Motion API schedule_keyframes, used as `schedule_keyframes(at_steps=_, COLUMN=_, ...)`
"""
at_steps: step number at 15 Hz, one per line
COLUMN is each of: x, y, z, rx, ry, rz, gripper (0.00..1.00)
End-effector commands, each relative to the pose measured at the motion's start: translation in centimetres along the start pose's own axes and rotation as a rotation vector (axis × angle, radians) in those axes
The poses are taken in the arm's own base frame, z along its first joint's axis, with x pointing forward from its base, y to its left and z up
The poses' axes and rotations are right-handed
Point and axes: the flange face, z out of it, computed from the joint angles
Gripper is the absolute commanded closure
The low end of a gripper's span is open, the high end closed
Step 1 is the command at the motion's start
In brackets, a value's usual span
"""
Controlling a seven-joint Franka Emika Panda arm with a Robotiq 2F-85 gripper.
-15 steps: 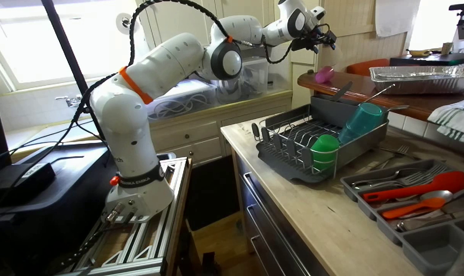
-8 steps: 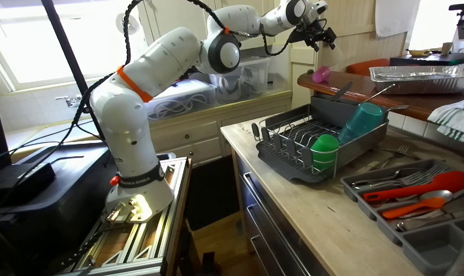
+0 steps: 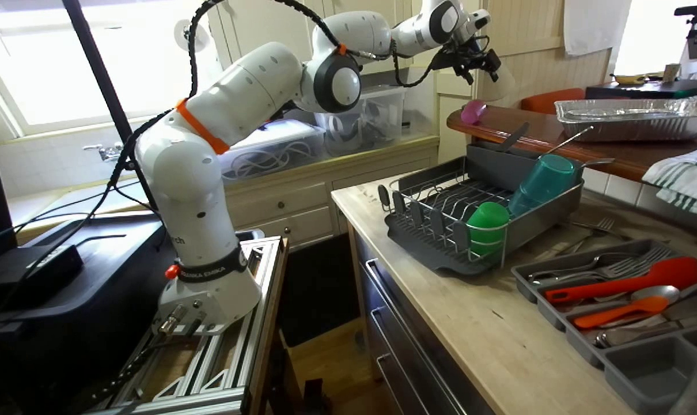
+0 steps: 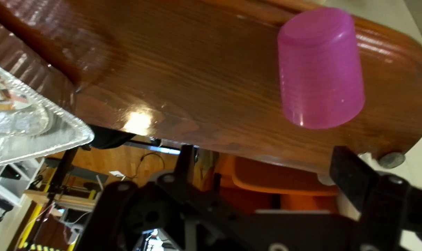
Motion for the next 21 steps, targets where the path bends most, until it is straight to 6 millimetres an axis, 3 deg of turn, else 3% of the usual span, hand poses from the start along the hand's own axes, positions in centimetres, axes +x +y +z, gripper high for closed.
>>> schedule_keyframes(at_steps=1, x=-2.5, y=-2.5, z=3.3, rx=0.133, ry=-0.119, rz=-0.084, gripper=0.00)
schedule_keyframes(at_steps=5, x=-4.9, y=-4.9, z=7.1, rx=0.157, ry=-0.152, rz=-0.214, gripper=0.00)
schedule_keyframes(at_steps=6, x=-5.5, y=-5.0, z=7.8, rx=0.152, ry=-0.184, rz=-0.201, gripper=0.04)
schedule_keyframes(at_steps=7, x=-6.5, y=-5.2, z=8.5, rx=0.155, ry=-0.249, rz=-0.214, gripper=0.26)
schedule_keyframes(at_steps=9, x=-7.8, y=-5.4, z=9.5, rx=0.143, ry=-0.321, rz=-0.233, gripper=0.31)
schedule_keyframes(at_steps=10, x=-8.0, y=-5.3, z=9.6, rx=0.134, ry=-0.340, rz=-0.238, gripper=0.38)
schedule_keyframes(at_steps=13, x=-7.3, y=-4.8, z=8.9, rx=0.100, ry=-0.314, rz=-0.227, gripper=0.64)
schedule_keyframes(at_steps=18, x=-3.9, y=-2.7, z=4.9, rx=0.004, ry=-0.190, rz=-0.165, gripper=1.00)
schedule_keyframes(at_steps=20, x=-2.6, y=-1.7, z=3.2, rx=-0.077, ry=-0.140, rz=-0.089, gripper=0.63)
schedule_keyframes(at_steps=21, x=-2.2, y=-1.1, z=2.5, rx=-0.108, ry=-0.123, rz=-0.049, gripper=0.63)
